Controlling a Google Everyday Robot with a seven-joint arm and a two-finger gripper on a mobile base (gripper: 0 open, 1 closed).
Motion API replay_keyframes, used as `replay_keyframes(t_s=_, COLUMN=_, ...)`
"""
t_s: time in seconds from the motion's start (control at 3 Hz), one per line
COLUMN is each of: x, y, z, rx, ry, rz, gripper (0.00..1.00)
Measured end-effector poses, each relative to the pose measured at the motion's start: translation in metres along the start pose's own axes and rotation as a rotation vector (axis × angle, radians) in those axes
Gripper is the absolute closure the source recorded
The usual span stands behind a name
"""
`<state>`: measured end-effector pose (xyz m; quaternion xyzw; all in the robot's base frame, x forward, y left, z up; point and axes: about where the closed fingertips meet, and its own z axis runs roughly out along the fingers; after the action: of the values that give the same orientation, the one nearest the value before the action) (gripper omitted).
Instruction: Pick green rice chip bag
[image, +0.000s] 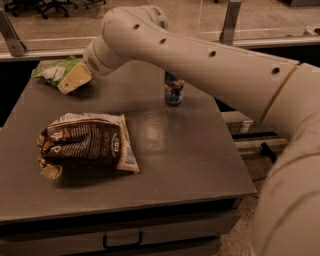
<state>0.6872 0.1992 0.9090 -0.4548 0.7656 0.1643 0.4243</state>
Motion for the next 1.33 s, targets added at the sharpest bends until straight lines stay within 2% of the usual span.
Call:
replay_keyframes(t_s=0.33, x=-0.011, y=0.009, z=0.038, rx=-0.024, ry=-0.012, rz=0.015, gripper=0.0)
replay_keyframes(t_s=0.67, x=-0.018, y=0.01, z=0.068, rx=-0.023, ry=-0.015, rz=0.02, gripper=0.17)
replay_keyframes(t_s=1.33, x=-0.024, y=0.014, z=0.092, rx=-0.01, ry=-0.023, rz=-0.008, gripper=0.65)
